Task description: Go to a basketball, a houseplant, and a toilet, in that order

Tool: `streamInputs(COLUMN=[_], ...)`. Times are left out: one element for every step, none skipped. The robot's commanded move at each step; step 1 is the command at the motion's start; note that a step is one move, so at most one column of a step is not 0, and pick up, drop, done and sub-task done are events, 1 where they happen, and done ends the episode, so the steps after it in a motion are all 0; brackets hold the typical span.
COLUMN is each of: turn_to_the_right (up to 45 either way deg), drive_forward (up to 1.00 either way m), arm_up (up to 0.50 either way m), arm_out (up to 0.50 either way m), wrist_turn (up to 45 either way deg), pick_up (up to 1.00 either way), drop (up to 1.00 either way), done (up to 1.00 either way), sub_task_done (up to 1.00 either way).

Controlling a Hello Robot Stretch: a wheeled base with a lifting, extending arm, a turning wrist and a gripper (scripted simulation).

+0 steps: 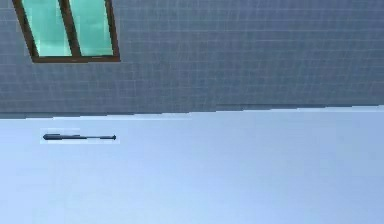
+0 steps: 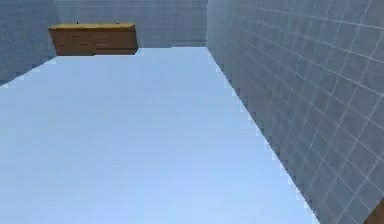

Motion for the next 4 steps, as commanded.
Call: streamInputs(turn_to_the_right=[-45.0, -6.0, 0.0, -24.0], drive_forward=[0.0, 0.0, 0.1, 0.0], arm_up=[0.0, 0.0, 0.0, 0.0], arm_out=[0.0, 0.0, 0.0, 0.0], wrist_turn=[0.0, 0.0, 0.0, 0.0], pick_up=[0.0, 0.0, 0.0, 0.0], drop=[0.0, 0.0, 0.0, 0.0], done=[0.0, 0.0, 0.0, 0.0], sub_task_done=[0.0, 0.0, 0.0, 0.0])
